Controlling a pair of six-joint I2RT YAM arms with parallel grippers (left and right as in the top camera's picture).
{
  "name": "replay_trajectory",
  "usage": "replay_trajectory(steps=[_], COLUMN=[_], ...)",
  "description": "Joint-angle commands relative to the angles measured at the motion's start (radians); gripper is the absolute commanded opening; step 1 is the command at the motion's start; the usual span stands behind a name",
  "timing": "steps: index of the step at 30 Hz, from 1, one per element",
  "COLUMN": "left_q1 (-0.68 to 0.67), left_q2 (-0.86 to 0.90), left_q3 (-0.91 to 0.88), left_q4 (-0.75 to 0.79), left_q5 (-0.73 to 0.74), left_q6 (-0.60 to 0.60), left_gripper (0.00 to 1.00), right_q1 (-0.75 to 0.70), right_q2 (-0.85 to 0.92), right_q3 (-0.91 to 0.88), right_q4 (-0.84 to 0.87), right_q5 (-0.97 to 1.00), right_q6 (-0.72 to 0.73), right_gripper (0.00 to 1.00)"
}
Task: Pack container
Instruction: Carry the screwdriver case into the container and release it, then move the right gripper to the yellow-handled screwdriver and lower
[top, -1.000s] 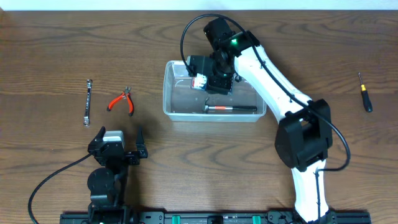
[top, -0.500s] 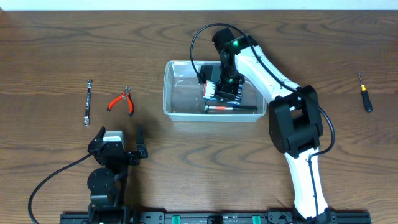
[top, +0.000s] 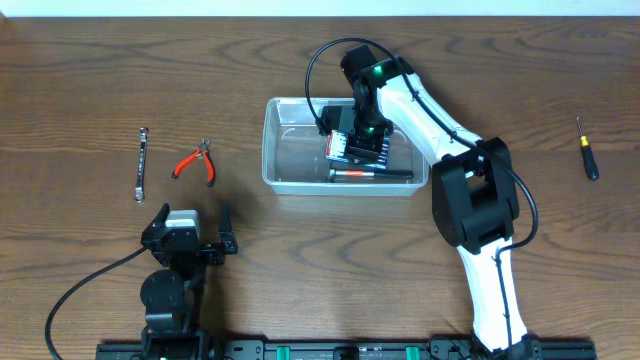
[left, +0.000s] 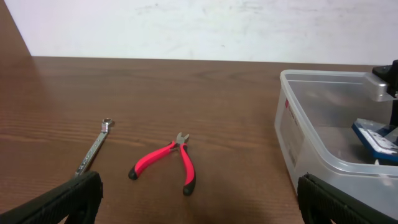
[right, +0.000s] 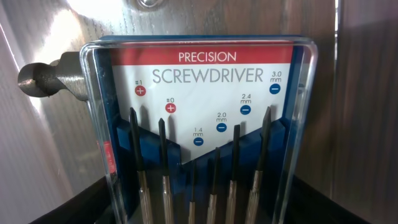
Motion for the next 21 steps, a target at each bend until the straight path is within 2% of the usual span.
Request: replay_trajectory(steps=[1, 5, 7, 12, 16, 19, 21], left_q1=[0.0, 0.0, 0.0, 0.0, 0.0, 0.0, 0.0], left_q2=[0.001, 0.001, 0.001, 0.001, 0.001, 0.001, 0.001], left_q3=[-0.014, -0.014, -0.014, -0.014, -0.014, -0.014, -0.014], left_q4=[0.001, 0.001, 0.001, 0.001, 0.001, 0.001, 0.001], left_q5=[-0.001, -0.001, -0.001, -0.001, -0.001, -0.001, -0.001], left_q6=[-0.005, -0.005, -0.005, -0.005, -0.005, -0.005, -0.005], left_gripper=[0.98, 0.98, 0.98, 0.98, 0.98, 0.98, 0.98], right_q1=[-0.008, -0.008, -0.008, -0.008, -0.016, -0.057, -0.123], right_q2=[-0.009, -0.04, -0.063, -0.163, -0.311, -0.424, -0.492], right_q3=[0.001, 0.002, 0.003, 0.008, 0.015, 0.015, 0.015], right_q4=[-0.005, -0.005, -0.005, -0.032, -0.055, -0.021, 0.025], right_q5=[-0.019, -0.019, -0.019, -0.019, -0.01, 0.038, 0.125], right_q6=[-0.009, -0.007, -0.007, -0.007, 0.022, 0.136, 0.296], right_gripper=[0.63, 0.94, 0.98, 0.99, 0.99, 0.99, 0.99])
